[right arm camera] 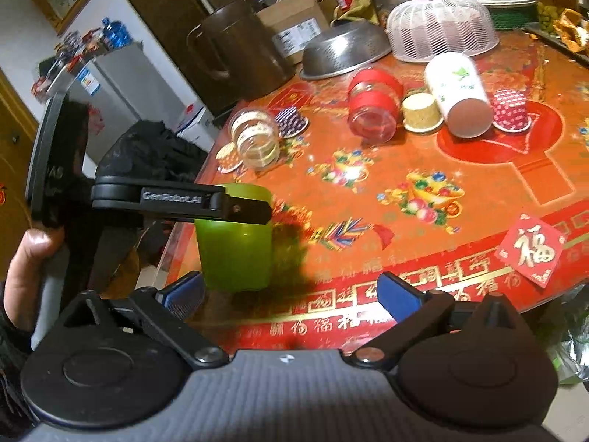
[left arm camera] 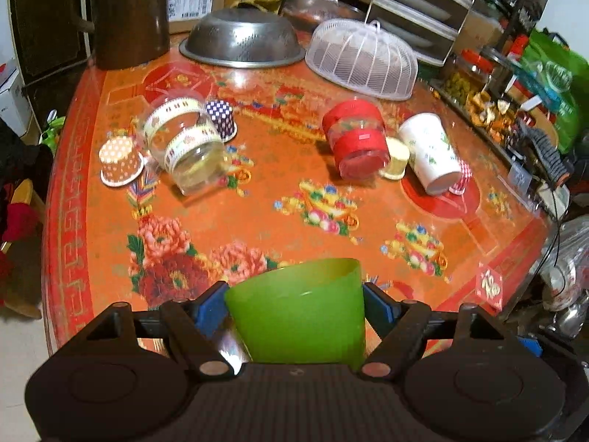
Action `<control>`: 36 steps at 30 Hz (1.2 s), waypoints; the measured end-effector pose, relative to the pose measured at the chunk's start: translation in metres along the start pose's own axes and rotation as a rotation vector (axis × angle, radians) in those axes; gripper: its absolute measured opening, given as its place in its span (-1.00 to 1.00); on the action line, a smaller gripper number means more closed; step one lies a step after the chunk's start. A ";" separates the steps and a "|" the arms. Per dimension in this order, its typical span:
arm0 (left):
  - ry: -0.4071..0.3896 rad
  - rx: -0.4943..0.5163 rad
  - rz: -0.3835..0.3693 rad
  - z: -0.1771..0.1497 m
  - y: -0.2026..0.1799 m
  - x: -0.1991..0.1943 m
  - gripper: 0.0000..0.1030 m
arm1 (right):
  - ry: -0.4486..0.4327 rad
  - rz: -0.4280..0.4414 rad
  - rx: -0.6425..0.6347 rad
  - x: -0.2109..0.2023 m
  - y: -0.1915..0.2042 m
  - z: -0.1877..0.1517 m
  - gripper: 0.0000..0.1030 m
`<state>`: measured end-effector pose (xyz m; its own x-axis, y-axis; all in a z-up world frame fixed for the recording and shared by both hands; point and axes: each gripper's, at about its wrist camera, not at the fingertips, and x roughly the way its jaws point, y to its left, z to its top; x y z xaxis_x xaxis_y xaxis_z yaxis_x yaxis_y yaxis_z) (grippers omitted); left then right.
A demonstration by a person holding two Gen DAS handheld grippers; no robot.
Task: Flip cup upright
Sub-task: 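Grasp the green cup with the left tool while the right tool holds then releases it, then rotate the green cup opening-up with the left tool and carry it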
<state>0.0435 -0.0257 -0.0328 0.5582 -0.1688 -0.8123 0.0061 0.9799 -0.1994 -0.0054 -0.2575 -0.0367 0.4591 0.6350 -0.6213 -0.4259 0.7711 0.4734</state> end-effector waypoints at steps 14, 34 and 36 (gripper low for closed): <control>-0.293 0.109 -0.038 0.004 -0.014 -0.032 0.54 | -0.124 -0.049 0.088 -0.013 -0.025 0.000 0.96; -0.619 0.196 0.169 -0.075 -0.018 -0.052 0.54 | -0.370 -0.129 -0.016 -0.013 -0.013 -0.033 0.97; -0.609 0.163 0.160 -0.079 -0.017 -0.043 0.54 | -0.422 -0.153 -0.074 -0.010 -0.007 -0.037 0.97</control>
<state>-0.0457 -0.0438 -0.0380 0.9330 0.0238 -0.3590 -0.0168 0.9996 0.0227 -0.0358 -0.2710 -0.0574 0.7922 0.4893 -0.3647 -0.3757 0.8620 0.3403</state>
